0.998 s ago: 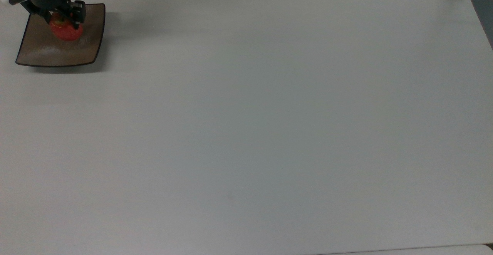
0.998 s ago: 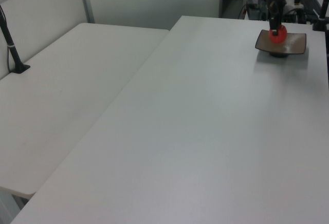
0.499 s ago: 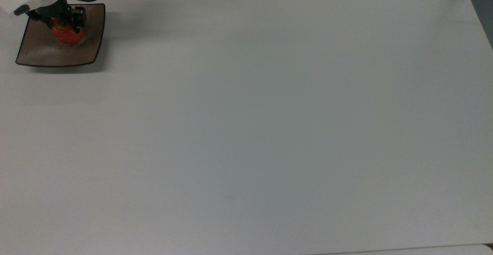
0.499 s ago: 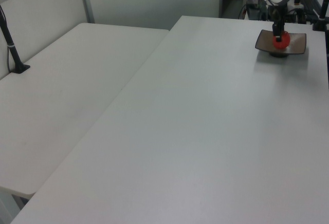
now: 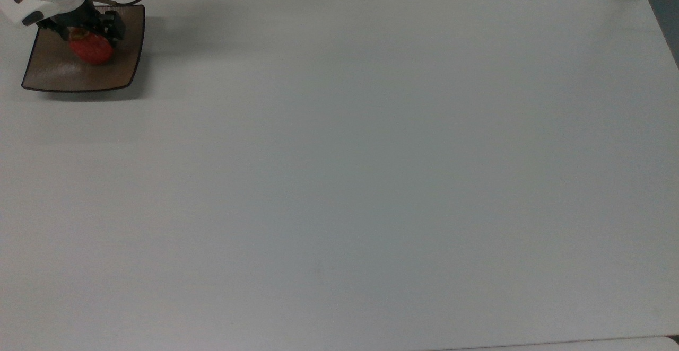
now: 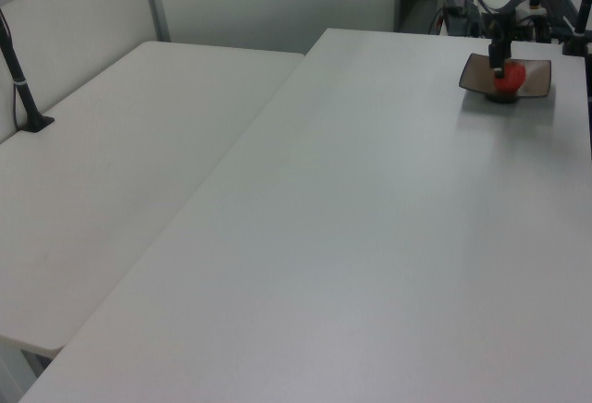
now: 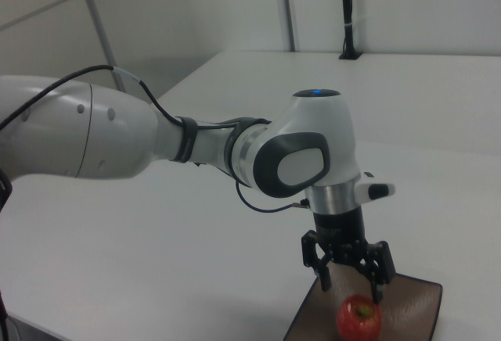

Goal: Apples placed on a ceramic plate

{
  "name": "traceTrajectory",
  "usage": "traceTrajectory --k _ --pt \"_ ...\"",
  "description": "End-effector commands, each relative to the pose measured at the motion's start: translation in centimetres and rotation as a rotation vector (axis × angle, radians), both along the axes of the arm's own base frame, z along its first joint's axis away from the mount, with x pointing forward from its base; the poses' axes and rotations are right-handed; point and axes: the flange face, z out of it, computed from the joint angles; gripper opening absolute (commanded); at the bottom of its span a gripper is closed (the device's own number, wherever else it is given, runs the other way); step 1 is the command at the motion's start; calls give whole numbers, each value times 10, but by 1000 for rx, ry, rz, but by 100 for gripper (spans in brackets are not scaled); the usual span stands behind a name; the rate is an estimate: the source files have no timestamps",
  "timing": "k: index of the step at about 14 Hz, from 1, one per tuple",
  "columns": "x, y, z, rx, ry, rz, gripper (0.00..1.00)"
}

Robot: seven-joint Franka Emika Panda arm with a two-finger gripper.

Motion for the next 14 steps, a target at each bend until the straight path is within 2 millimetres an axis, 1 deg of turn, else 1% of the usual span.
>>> traceTrajectory --k 1,3,6,9,11,12,13,14 --pt "0 0 3 -18 -10 22 100" --pt "1 1 6 -20 -14 21 100" --pt "6 5 21 -24 -43 20 100" --pt "8 14 44 -24 -95 -1 100" --pt "17 28 65 -30 -139 -17 100" --pt "24 47 80 -33 -176 -31 100" --pt "27 59 92 -28 -204 -42 100" --pt "30 73 98 -8 -221 -53 100"
